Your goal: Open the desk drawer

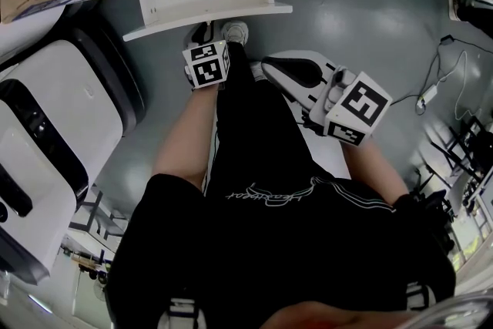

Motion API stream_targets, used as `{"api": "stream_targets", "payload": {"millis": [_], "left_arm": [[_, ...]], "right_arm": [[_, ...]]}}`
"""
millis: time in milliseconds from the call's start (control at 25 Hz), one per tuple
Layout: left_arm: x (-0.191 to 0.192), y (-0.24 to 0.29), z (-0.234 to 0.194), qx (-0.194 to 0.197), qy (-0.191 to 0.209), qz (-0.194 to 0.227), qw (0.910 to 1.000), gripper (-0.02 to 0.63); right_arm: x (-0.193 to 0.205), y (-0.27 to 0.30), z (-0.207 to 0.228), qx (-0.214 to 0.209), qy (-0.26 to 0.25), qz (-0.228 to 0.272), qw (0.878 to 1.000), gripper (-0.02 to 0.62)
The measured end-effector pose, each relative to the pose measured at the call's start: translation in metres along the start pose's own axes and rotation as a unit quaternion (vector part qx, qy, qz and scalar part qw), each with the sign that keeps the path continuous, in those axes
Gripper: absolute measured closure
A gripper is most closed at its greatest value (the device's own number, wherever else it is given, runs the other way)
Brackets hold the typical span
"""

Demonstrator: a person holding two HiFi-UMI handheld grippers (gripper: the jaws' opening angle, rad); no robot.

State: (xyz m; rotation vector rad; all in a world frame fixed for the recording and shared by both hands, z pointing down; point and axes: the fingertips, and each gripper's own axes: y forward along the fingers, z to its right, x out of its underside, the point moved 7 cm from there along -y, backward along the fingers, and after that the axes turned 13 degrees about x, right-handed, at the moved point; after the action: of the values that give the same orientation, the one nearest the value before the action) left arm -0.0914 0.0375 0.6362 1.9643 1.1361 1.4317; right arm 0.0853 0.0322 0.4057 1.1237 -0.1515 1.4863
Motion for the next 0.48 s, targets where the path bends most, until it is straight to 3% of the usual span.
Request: {"api": "stream_targets", "payload": {"millis": [280, 480], "left_arm": [[0.004, -0.003, 0.0, 0.005, 0.0, -0.006, 1.0, 0.529], [0.003, -0.002, -0.001, 0.015, -0.026, -0.011, 0.9995, 0.529]], "right_arm": [[0.0, 0.0, -0.008, 0.0, -0.002, -0.004, 1.0, 0.589], [-0.002, 0.0, -0.012, -0.003, -0.001, -0.002, 1.0, 0.589]]}}
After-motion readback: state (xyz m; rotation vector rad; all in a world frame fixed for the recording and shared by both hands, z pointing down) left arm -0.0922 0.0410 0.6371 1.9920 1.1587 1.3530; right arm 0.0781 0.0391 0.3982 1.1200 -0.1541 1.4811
